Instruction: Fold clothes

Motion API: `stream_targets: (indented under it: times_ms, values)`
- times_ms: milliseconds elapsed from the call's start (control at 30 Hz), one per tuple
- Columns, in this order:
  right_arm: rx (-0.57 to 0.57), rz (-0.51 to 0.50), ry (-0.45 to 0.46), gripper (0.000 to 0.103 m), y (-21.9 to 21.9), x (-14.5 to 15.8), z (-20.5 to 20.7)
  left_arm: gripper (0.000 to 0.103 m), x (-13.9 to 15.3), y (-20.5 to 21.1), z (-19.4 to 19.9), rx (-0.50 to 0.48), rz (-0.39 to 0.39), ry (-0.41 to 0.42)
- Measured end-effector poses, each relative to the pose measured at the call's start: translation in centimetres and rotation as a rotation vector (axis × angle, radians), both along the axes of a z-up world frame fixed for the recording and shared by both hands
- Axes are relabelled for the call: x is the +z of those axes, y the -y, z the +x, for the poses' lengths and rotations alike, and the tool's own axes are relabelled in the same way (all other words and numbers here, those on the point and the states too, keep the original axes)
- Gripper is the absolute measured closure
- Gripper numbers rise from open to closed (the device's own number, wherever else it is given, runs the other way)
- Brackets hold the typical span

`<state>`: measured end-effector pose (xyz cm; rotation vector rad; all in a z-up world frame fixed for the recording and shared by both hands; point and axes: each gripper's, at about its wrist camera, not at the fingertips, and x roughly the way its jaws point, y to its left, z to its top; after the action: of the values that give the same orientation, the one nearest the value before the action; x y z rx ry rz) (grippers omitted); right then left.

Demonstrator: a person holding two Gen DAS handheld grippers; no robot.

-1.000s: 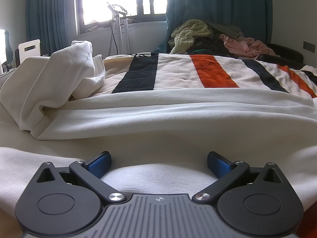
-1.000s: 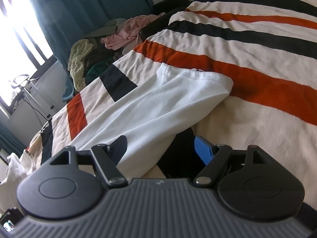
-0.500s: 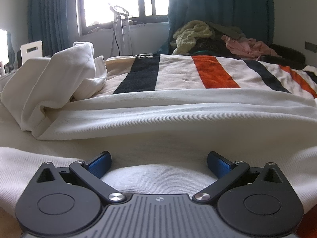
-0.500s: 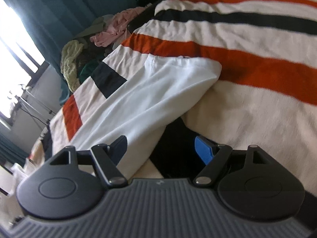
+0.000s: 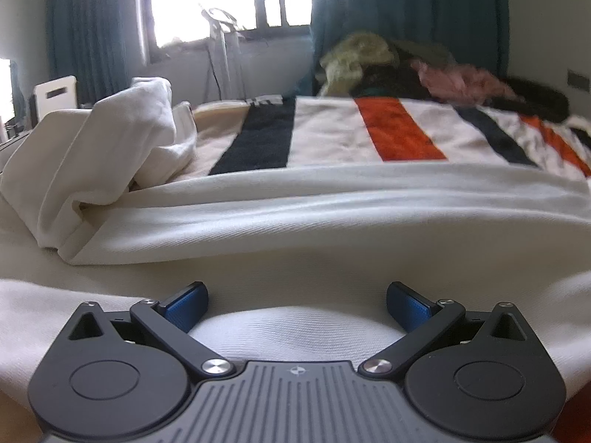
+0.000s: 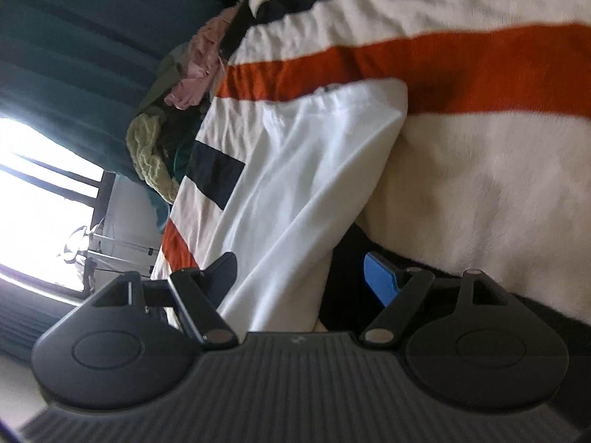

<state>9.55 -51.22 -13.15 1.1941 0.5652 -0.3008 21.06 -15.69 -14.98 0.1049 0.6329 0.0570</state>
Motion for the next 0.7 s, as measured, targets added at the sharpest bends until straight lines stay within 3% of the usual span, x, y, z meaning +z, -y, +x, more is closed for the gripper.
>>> stream_targets:
  times_ms: [100, 367, 467, 600, 700]
  values:
    - [-0.021, 0.011, -0.009, 0.025, 0.8, -0.5, 0.8, 0.0, 0.9, -1.0, 0.4, -0.085, -0.026, -0.058]
    - [-0.079, -0.035, -0.024, 0.026, 3.4, -0.7, 1.1, 0.0, 6.2, -8.5, -3.1, -0.158, -0.211, -0.14]
    - [-0.108, 0.022, 0.014, 0.025, 4.8, -1.2, 0.8, 0.0, 9.0, -13.7, -5.8, -0.115, -0.28, -0.16]
    - [-0.145, 0.044, 0.046, 0.026, 6.7, -1.8, 0.4, 0.0, 12.1, -22.4, -8.6, 0.036, -0.482, -0.182]
    - [-0.165, 0.084, 0.036, 0.036, 7.3, -3.0, 0.1, 0.0, 12.0, -28.8, -10.2, 0.251, -0.678, -0.189]
